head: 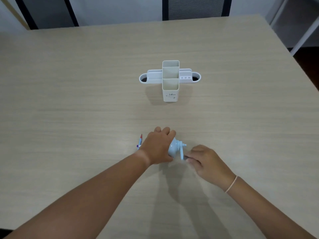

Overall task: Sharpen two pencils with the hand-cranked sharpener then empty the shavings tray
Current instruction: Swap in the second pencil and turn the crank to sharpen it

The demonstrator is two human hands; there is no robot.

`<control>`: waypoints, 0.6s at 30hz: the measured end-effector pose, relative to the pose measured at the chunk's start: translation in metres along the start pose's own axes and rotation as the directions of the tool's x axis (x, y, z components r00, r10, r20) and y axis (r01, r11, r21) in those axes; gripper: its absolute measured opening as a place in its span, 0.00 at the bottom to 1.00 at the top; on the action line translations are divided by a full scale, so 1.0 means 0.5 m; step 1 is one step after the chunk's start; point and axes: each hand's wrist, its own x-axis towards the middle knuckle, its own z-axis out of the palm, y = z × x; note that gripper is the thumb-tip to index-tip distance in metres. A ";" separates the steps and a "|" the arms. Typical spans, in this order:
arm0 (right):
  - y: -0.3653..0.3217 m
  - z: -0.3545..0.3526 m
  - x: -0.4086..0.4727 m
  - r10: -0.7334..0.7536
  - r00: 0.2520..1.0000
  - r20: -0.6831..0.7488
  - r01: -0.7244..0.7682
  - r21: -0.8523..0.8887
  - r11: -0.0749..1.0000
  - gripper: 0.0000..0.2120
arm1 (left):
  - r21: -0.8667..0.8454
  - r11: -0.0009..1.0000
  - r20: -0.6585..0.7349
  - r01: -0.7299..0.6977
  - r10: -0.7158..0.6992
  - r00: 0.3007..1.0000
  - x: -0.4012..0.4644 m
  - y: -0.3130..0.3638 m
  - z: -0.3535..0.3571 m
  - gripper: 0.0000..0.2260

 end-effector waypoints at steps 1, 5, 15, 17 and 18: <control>-0.005 -0.011 0.012 0.000 0.996 -0.090 0.000 -0.004 1.000 0.12 | 0.009 1.000 -0.001 -0.001 0.001 1.000 -0.001 0.001 -0.002 0.25; 0.013 -0.026 0.113 0.160 0.970 -0.184 -0.166 -0.017 0.986 0.07 | 0.038 0.999 0.005 -0.003 0.002 1.000 -0.002 0.006 -0.005 0.25; -0.008 0.008 -0.008 0.049 0.990 -0.132 -0.040 0.065 0.997 0.13 | 0.012 1.000 -0.005 0.008 -0.008 1.000 -0.002 0.004 0.001 0.25; -0.005 -0.012 0.047 0.045 0.962 -0.270 -0.035 0.040 0.999 0.08 | 0.013 1.000 -0.002 0.008 -0.008 1.000 -0.002 0.003 0.000 0.25; 0.005 -0.012 0.080 0.061 0.951 -0.304 -0.056 0.027 0.998 0.07 | 0.016 1.000 0.000 0.009 -0.009 1.000 -0.003 0.004 -0.001 0.25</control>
